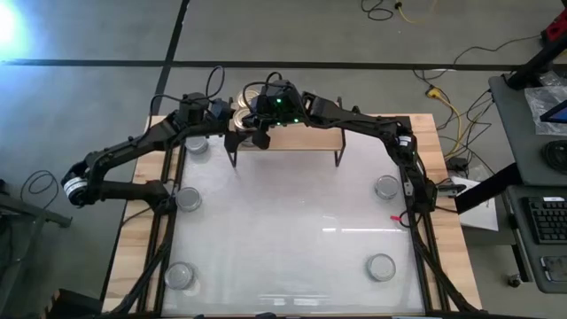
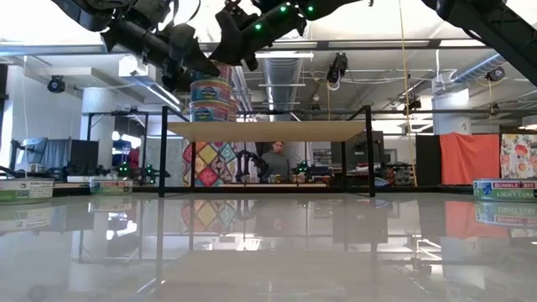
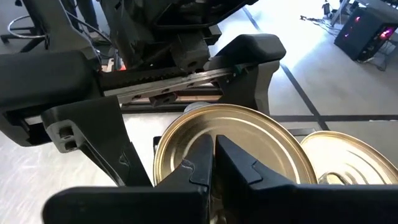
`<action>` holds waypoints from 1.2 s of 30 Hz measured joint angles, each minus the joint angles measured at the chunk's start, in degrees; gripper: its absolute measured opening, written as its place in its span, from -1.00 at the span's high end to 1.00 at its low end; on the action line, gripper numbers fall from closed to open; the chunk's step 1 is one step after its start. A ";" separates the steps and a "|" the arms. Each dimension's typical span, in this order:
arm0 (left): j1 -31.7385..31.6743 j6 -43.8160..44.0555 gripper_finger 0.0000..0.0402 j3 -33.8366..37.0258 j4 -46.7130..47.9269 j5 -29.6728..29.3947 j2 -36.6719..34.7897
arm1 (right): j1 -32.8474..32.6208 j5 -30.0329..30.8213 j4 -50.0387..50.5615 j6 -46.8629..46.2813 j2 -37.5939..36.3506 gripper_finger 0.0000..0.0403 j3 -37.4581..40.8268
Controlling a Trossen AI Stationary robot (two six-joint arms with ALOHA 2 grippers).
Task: Stack canned seafood by type on shelf
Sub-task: Stack the blue-pink tuna can on top of the other blue-pink tuna on the shelf
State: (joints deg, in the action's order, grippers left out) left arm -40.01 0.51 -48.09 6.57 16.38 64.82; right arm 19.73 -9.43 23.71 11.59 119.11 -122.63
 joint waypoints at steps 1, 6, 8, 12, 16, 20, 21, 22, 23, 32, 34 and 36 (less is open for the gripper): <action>0.00 0.00 -0.99 -0.17 0.36 0.00 0.00 | 0.00 0.00 0.07 -0.02 0.00 0.94 0.00; 0.00 0.04 -0.99 -1.67 3.35 -0.02 0.02 | 0.00 0.00 0.25 -0.02 0.00 0.94 0.00; 0.00 0.07 -0.99 -2.30 4.67 0.00 0.02 | 0.00 0.00 0.27 -0.01 0.00 0.94 0.00; 0.00 0.20 -0.99 -2.67 5.37 0.00 0.04 | 0.00 0.00 0.35 0.00 0.00 0.94 0.00; 0.00 0.22 -0.99 -2.54 5.24 0.00 0.04 | 0.00 0.00 0.39 0.00 0.00 0.94 0.00; 0.09 -0.08 -0.99 -2.50 5.02 0.00 0.07 | 0.00 0.00 0.45 -0.02 -0.01 0.94 0.00; 0.09 -0.39 -0.99 -2.49 5.02 0.00 0.07 | 0.00 0.00 0.48 0.00 0.00 0.94 0.00; 0.09 -0.46 -0.99 -2.47 4.98 0.00 0.07 | -0.02 0.00 0.48 -0.01 0.00 0.94 0.00; 0.09 -0.48 -0.99 -2.45 4.94 0.00 0.07 | -0.02 0.00 0.49 0.00 -0.01 0.94 0.00; 0.07 0.41 -0.99 -2.34 4.01 0.02 0.11 | 0.00 0.02 0.54 0.00 -0.01 0.94 0.00; 0.07 -0.05 -0.99 -2.34 3.84 0.04 0.13 | -0.01 0.02 0.57 0.01 -0.01 0.94 0.02; 0.07 -0.24 -0.99 -2.34 3.75 0.02 0.15 | -0.02 0.02 0.59 0.18 0.00 0.94 0.02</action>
State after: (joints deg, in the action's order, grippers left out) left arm -39.94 0.27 -50.43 10.33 16.40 64.97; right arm 19.70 -9.41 24.29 11.77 119.11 -122.61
